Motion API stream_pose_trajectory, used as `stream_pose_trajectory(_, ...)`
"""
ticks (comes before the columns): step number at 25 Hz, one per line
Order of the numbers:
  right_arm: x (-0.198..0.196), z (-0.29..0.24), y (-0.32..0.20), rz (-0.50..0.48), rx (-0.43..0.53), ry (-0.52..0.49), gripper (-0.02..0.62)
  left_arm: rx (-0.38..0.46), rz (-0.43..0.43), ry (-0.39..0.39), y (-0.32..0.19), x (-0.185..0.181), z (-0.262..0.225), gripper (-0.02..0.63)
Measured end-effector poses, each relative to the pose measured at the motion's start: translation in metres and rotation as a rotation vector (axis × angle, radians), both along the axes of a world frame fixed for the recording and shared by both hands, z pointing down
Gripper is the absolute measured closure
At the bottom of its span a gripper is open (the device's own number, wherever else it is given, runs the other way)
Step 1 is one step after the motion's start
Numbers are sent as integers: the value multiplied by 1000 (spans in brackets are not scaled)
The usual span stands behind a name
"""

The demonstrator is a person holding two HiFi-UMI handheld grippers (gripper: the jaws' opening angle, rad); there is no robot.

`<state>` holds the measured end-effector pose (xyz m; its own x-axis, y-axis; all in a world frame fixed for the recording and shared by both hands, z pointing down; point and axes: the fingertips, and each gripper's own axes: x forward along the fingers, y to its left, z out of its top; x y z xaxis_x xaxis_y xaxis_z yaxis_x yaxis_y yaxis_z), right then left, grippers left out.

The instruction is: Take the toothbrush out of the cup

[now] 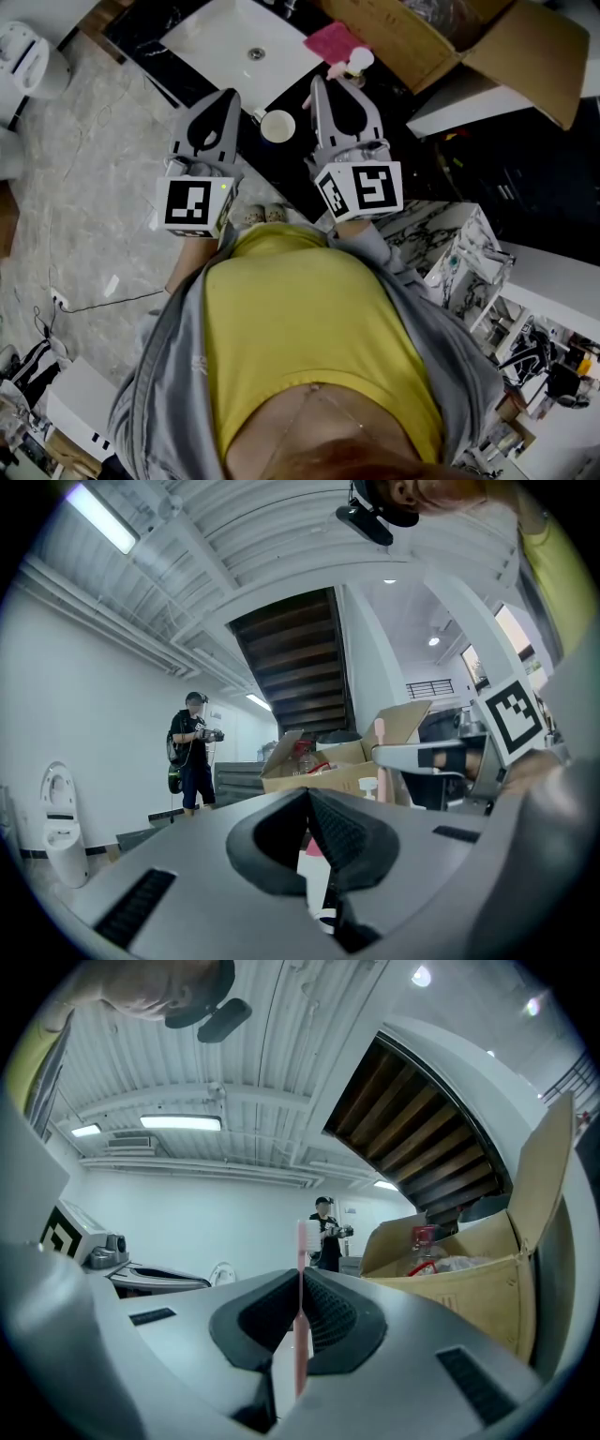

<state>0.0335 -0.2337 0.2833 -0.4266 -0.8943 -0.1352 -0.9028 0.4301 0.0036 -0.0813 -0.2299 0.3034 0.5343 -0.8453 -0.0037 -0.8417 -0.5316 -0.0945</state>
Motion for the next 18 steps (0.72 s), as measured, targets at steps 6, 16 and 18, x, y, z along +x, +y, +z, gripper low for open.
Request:
stream_pose_trajectory(6, -2, 3, -2, -2, -9, -10, 574, 1, 2, 1, -1, -3, 1, 604)
stream_pose_trajectory(16, -1, 9, -1, 0, -17, -23, 574, 20, 6, -9, 1, -3, 0, 604)
stream_pose_trajectory(18, -1, 11, 0, -2, -19, -23, 574, 18, 3, -8, 0, -3, 1, 604)
